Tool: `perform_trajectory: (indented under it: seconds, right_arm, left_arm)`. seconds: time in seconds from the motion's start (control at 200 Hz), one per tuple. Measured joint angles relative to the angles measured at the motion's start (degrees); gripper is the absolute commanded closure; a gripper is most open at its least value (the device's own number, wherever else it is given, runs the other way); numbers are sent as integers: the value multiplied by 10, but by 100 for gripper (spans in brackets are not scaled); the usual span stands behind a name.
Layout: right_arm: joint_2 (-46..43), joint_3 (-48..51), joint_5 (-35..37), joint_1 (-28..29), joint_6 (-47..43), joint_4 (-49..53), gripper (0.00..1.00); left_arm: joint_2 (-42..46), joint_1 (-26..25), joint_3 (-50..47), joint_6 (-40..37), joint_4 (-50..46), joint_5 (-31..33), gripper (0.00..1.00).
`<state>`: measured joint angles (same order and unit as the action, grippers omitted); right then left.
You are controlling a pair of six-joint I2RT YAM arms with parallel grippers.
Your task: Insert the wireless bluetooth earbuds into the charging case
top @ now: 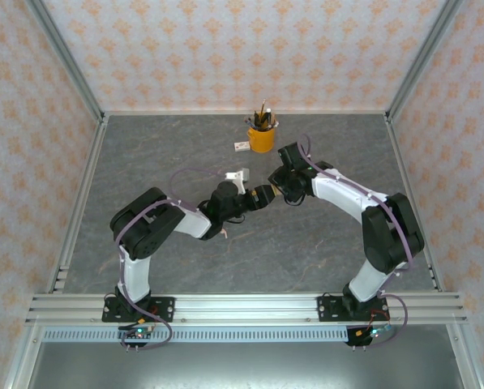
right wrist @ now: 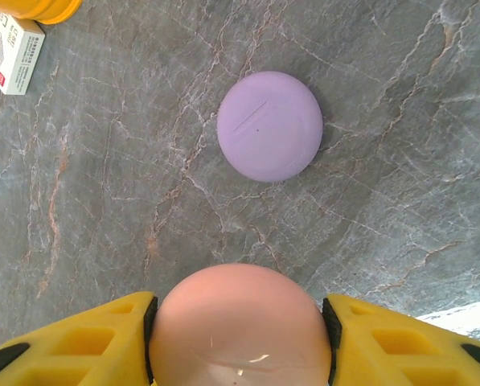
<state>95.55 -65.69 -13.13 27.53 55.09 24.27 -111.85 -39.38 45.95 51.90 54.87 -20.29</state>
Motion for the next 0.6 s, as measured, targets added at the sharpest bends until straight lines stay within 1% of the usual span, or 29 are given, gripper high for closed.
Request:
perform_trajectory:
  seconds: [0.11, 0.34, 0.601]
  right_arm:
    - [4, 0, -5, -1, 0, -3, 49]
    - [6, 0, -16, -6, 2, -7, 49]
    - [6, 0, -19, -7, 4, -18, 49]
  left_arm:
    - [-19, 0, 9, 6, 3, -3, 29]
    - [-32, 0, 21, 8, 9, -3, 31]
    - [-49, -3, 43, 12, 16, -5, 39]
